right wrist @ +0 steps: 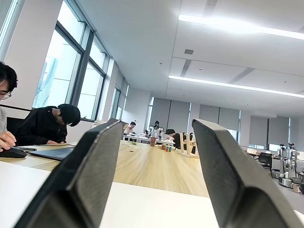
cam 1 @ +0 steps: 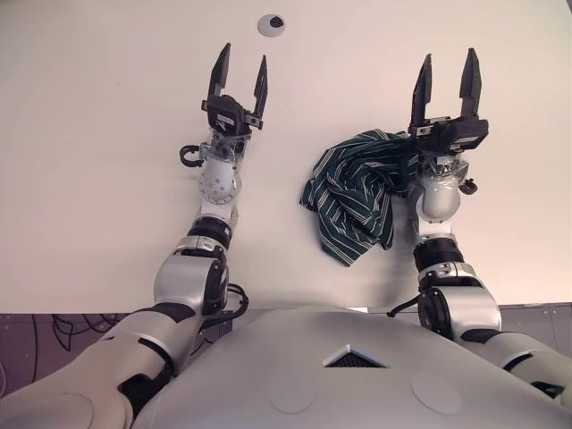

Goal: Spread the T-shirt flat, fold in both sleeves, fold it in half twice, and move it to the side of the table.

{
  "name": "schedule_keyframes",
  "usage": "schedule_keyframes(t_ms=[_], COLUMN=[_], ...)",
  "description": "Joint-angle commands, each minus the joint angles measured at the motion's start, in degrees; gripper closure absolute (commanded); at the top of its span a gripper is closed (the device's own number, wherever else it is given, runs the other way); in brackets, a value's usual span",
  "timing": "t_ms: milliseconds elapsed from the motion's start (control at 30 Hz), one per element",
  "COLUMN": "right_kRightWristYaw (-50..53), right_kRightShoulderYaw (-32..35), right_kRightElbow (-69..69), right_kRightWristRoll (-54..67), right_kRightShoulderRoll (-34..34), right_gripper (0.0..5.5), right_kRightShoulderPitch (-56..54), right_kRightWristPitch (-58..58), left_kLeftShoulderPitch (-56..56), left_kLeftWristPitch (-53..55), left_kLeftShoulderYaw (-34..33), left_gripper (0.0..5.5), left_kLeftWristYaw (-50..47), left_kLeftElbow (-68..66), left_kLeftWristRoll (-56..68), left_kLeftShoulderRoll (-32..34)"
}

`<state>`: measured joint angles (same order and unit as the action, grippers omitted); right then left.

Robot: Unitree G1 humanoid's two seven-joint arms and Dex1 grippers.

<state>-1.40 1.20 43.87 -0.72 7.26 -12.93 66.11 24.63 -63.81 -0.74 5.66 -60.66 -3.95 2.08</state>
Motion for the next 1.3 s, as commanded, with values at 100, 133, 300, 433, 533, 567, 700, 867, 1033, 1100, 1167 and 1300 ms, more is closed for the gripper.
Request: schedule_keyframes(t_ms=[100, 133, 300, 433, 533, 567, 700, 867, 1033, 1100, 1167, 1300], right_kRightWristYaw=[-0.3, -0.31, -0.37, -0.47, -0.52, -0.54, -0.85, -3.27, -4.23, -4.42, -4.54, -10.71], right_kRightShoulderYaw=[-0.78, -0.78, -0.76, -0.78, -0.77, -0.77, -0.97, -2.38, -2.71, -2.84, -2.77, -5.9], right_kRightElbow=[4.45, 4.45, 4.52, 4.54, 4.54, 4.52, 4.84, 5.69, 6.48, 6.98, 7.77, -6.42], right_kRightWristRoll=[-1.39, -1.39, -1.37, -1.35, -1.32, -1.32, -1.33, -0.44, -0.2, -0.24, -0.27, 4.66], right_kRightShoulderRoll=[-2.39, -2.38, -2.37, -2.42, -2.43, -2.43, -2.61, -2.97, -3.25, -3.39, -3.52, 1.01], right_gripper=[2.83, 2.83, 2.83, 2.83, 2.83, 2.83, 2.83, 2.83, 2.83, 2.83, 2.83, 2.83], right_kRightShoulderPitch=[4.57, 4.58, 4.55, 4.5, 4.51, 4.52, 4.31, 2.17, 1.29, 0.81, 0.21, 4.89], right_kRightWristPitch=[0.34, 0.34, 0.34, 0.31, 0.32, 0.31, 0.37, -0.25, -0.19, -0.25, -0.33, -4.72], left_kLeftShoulderPitch=[-1.96, -1.98, -1.99, -2.05, -2.06, -2.06, -2.56, -6.26, -6.77, -6.83, -6.77, -13.21], left_kLeftWristPitch=[0.18, 0.18, 0.2, 0.15, 0.14, 0.14, -0.21, -1.76, -1.18, -1.05, -0.3, 7.62], left_kLeftShoulderYaw=[0.24, 0.24, 0.25, 0.21, 0.21, 0.21, 0.06, -0.73, -0.77, -0.84, -0.58, 11.64], left_gripper=[2.76, 2.76, 2.76, 2.76, 2.76, 2.76, 2.76, 2.76, 2.76, 2.76, 2.76, 2.76], left_kLeftWristYaw=[-0.2, -0.2, -0.19, -0.2, -0.22, -0.23, -0.52, -3.45, -4.6, -4.88, -3.04, 16.85], left_kLeftElbow=[-0.78, -0.75, -0.71, -0.68, -0.66, -0.65, -0.47, 2.84, 4.14, 4.28, 4.01, 18.86], left_kLeftWristRoll=[-0.19, -0.19, -0.19, -0.16, -0.16, -0.17, -0.22, -1.39, -2.0, -2.04, -0.45, 9.06], left_kLeftShoulderRoll=[-0.71, -0.72, -0.7, -0.65, -0.65, -0.65, -0.46, 0.63, 0.95, 1.12, 0.69, -0.6])
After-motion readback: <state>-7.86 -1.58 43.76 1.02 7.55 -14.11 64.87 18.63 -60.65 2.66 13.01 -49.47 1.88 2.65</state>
